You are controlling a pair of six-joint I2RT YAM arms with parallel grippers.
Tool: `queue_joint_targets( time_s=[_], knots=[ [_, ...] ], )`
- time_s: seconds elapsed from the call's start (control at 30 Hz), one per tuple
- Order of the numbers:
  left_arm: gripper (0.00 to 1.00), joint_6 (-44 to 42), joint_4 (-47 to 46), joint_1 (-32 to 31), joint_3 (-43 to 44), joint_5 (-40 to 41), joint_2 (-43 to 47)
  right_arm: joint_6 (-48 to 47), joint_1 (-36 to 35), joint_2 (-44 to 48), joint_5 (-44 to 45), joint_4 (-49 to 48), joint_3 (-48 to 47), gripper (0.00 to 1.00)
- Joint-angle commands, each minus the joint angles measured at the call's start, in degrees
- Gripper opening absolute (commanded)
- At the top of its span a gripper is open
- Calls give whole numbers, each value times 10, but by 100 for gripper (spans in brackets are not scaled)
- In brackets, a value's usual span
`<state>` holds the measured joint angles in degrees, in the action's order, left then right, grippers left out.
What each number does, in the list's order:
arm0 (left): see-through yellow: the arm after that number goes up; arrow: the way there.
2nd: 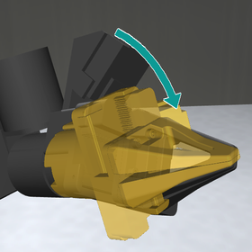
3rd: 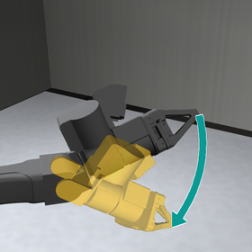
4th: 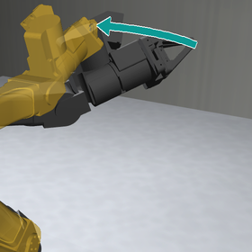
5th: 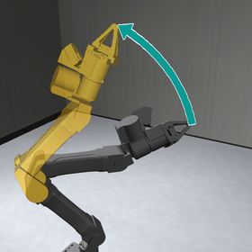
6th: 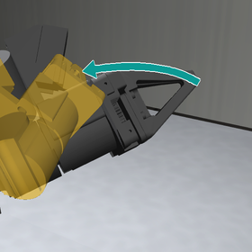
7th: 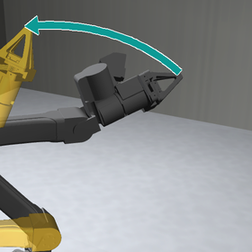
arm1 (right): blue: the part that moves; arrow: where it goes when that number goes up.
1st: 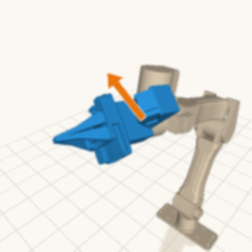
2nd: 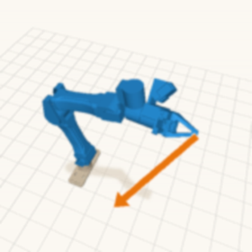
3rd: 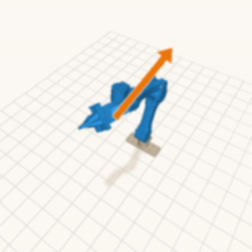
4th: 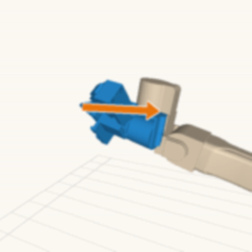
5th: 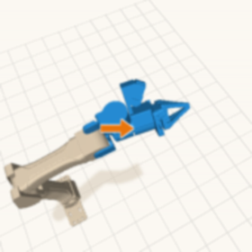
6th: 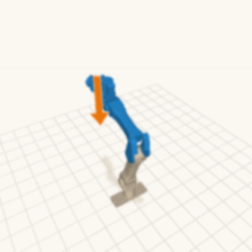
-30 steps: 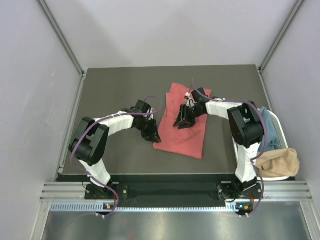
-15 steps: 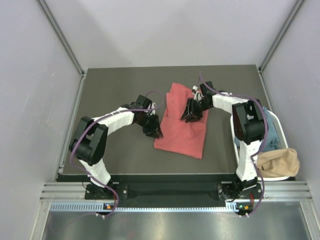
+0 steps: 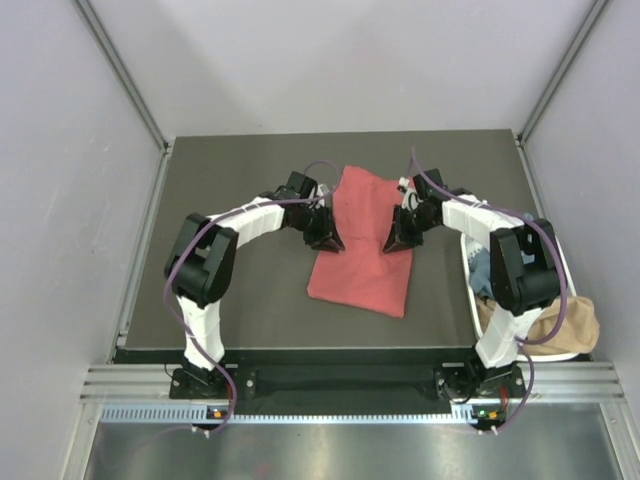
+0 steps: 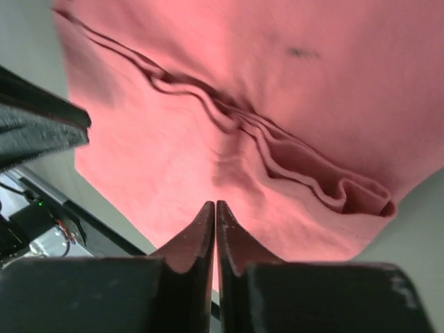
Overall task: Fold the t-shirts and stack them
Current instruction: Fold the tshirt
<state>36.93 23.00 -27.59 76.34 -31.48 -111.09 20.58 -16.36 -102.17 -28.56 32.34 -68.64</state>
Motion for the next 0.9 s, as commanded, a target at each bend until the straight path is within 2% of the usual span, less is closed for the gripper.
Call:
queue_joint_targets(
  time_s=[0.0, 0.13, 0.47, 0.67, 0.77, 0.87],
  knots=[
    [29, 30, -31, -2, 27, 3, -30, 16, 3, -2, -7, -36, 23, 1],
    [29, 43, -50, -2, 20, 18, -47, 8, 10, -31, 19, -45, 19, 0],
    [29, 7, -10, -1, 28, 48, -74, -28, 64, -69, 82, -27, 7, 0],
    [30, -17, 21, -1, 44, 64, -71, -44, 75, -58, 69, -26, 19, 1],
    [31, -34, 54, 0, 65, 84, -55, -53, 75, -42, 60, -12, 4, 5],
    [34, -60, 95, -1, 94, 113, -36, -69, 75, -22, 82, 23, -27, 15]
  ],
)
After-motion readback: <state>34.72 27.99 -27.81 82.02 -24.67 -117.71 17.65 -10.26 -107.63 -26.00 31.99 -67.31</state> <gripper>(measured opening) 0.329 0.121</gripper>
